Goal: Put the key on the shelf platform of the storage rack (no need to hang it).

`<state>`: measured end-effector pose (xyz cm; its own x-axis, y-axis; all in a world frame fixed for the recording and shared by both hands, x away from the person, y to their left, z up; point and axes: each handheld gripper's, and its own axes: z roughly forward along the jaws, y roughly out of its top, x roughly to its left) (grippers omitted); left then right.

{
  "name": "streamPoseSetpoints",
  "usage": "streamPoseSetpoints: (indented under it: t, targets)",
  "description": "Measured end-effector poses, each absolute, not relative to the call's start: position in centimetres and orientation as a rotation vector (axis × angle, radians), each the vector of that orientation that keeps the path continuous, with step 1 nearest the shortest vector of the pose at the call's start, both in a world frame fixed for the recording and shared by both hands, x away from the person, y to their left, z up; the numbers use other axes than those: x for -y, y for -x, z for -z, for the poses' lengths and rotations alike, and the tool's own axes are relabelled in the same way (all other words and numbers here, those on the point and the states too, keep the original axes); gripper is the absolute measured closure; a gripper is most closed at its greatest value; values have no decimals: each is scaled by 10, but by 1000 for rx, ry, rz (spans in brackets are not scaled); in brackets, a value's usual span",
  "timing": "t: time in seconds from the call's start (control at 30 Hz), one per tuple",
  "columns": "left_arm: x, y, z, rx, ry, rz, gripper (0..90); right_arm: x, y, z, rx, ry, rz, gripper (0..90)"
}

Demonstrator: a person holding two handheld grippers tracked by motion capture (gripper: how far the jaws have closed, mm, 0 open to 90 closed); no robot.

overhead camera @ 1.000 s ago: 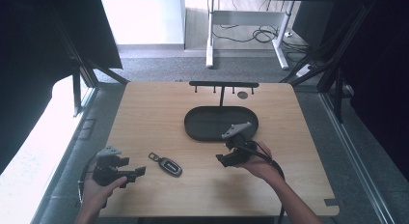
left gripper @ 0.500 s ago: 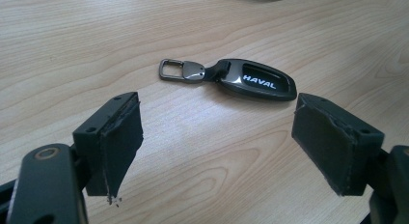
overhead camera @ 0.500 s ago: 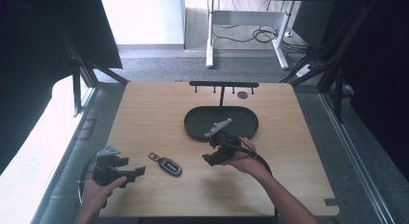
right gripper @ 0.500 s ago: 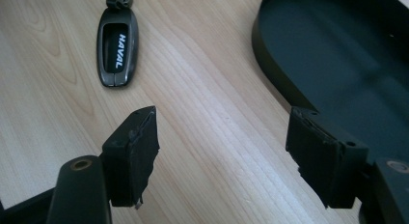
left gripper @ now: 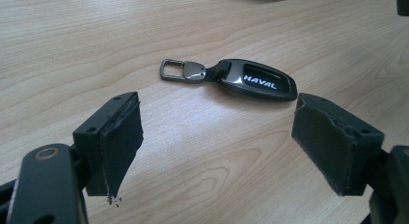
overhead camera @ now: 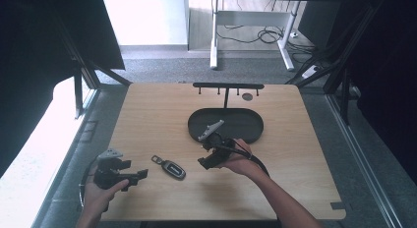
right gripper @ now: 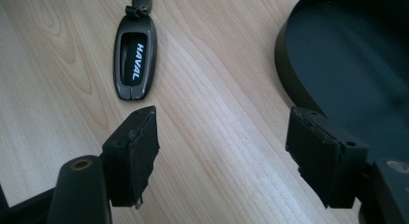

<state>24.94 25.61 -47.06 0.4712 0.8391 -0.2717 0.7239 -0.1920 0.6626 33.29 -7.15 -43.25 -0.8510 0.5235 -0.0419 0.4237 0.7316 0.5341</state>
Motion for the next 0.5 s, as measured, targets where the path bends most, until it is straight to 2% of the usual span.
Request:
streamPoseSetpoints:
  t: [0.5]
  targets:
    - [-261,-249,469,-1299,-1947,-198,184,41,-332,435,-2792,-693,-764,276]
